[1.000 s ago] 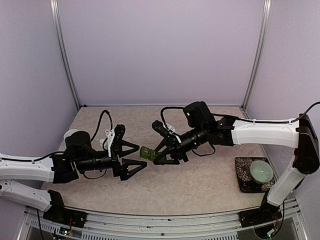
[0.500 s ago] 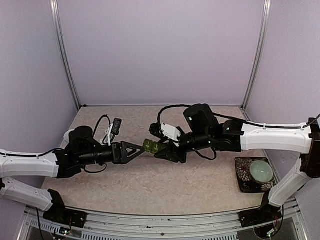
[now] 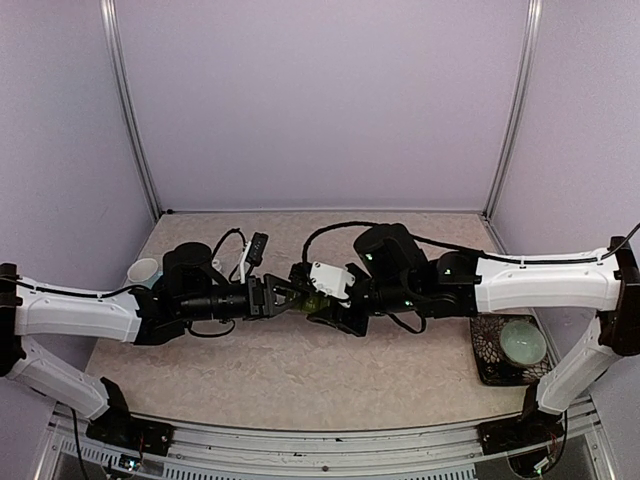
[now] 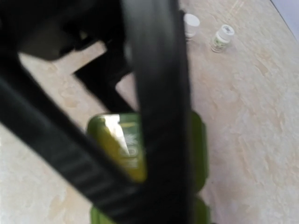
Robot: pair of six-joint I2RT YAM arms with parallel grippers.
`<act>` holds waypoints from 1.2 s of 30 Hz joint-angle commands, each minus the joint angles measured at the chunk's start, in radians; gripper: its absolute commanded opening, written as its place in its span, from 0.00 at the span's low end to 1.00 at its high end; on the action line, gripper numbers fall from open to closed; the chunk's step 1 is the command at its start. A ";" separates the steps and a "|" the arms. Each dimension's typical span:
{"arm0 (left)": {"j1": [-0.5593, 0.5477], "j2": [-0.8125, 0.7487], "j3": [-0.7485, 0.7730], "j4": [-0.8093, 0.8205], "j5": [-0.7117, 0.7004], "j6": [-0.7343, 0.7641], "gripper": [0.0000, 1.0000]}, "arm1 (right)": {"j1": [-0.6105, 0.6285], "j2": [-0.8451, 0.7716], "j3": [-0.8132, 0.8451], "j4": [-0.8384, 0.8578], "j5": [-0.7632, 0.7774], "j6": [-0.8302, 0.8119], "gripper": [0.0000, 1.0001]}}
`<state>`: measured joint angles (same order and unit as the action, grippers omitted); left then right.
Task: Sort the pills into containers
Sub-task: Pass from the right arm to the left, then pass from the left arm to the right
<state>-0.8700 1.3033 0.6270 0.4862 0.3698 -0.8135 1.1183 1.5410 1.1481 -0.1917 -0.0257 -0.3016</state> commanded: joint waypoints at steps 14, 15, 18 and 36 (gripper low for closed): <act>-0.007 0.061 0.028 0.071 0.073 -0.041 0.18 | 0.033 0.008 0.005 0.002 0.142 -0.016 0.49; -0.007 0.063 0.027 0.076 0.073 -0.043 0.17 | 0.034 0.010 0.007 0.003 0.145 -0.016 0.55; -0.007 0.063 0.025 0.087 0.073 -0.046 0.17 | 0.035 0.006 0.004 0.001 0.139 -0.008 0.78; -0.010 0.023 0.074 0.011 0.233 0.091 0.19 | -0.252 -0.158 -0.041 -0.035 -0.669 0.310 0.96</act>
<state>-0.8734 1.3499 0.6495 0.5304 0.5282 -0.7929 0.8997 1.3552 1.0988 -0.1783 -0.4313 -0.0837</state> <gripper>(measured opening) 0.256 0.976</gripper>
